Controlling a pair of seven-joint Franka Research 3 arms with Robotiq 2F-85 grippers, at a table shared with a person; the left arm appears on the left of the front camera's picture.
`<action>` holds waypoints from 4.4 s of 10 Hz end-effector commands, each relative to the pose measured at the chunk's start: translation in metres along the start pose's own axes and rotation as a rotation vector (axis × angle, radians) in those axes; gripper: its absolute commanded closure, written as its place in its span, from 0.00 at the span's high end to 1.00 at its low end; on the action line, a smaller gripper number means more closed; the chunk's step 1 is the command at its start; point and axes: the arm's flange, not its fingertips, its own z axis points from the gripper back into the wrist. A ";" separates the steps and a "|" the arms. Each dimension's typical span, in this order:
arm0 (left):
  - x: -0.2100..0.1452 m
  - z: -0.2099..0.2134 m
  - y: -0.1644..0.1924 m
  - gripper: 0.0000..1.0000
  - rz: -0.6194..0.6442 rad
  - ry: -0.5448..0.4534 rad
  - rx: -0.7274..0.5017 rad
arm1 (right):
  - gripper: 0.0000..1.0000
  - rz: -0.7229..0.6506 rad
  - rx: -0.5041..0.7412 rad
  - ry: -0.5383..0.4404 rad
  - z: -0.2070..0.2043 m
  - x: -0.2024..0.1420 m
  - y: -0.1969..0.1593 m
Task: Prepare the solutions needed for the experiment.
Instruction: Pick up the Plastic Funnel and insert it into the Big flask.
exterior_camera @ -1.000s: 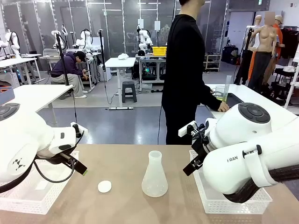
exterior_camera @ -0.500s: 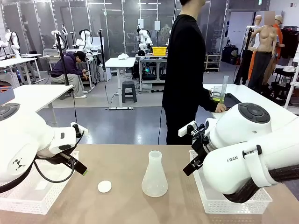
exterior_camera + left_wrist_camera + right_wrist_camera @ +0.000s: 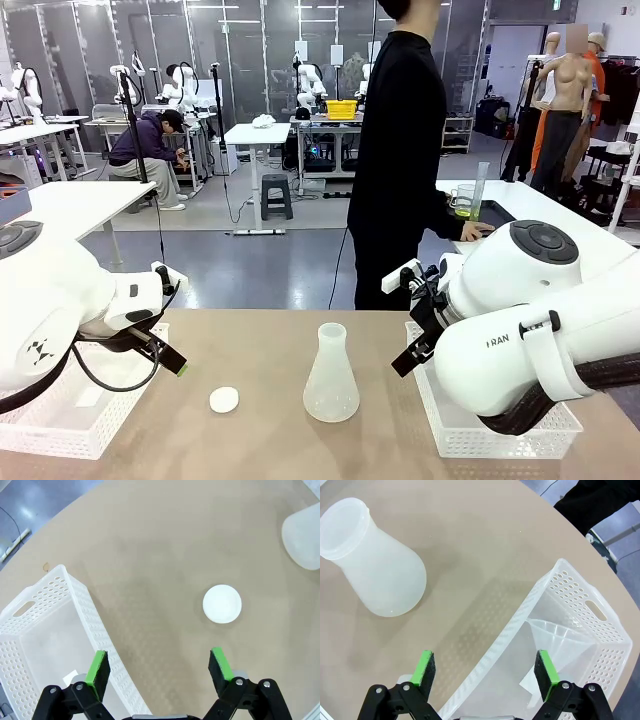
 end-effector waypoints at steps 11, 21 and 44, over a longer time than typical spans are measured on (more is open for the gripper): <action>0.013 0.027 0.016 1.00 0.032 -0.069 0.012 | 1.00 0.003 -0.032 -0.050 0.030 0.014 -0.012; 0.049 -0.025 0.080 1.00 0.453 -0.134 -0.628 | 1.00 -0.656 0.548 -0.227 0.000 0.043 -0.087; 0.002 -0.007 0.160 1.00 0.848 -0.001 -1.421 | 1.00 -0.989 1.191 -0.290 -0.014 0.009 -0.128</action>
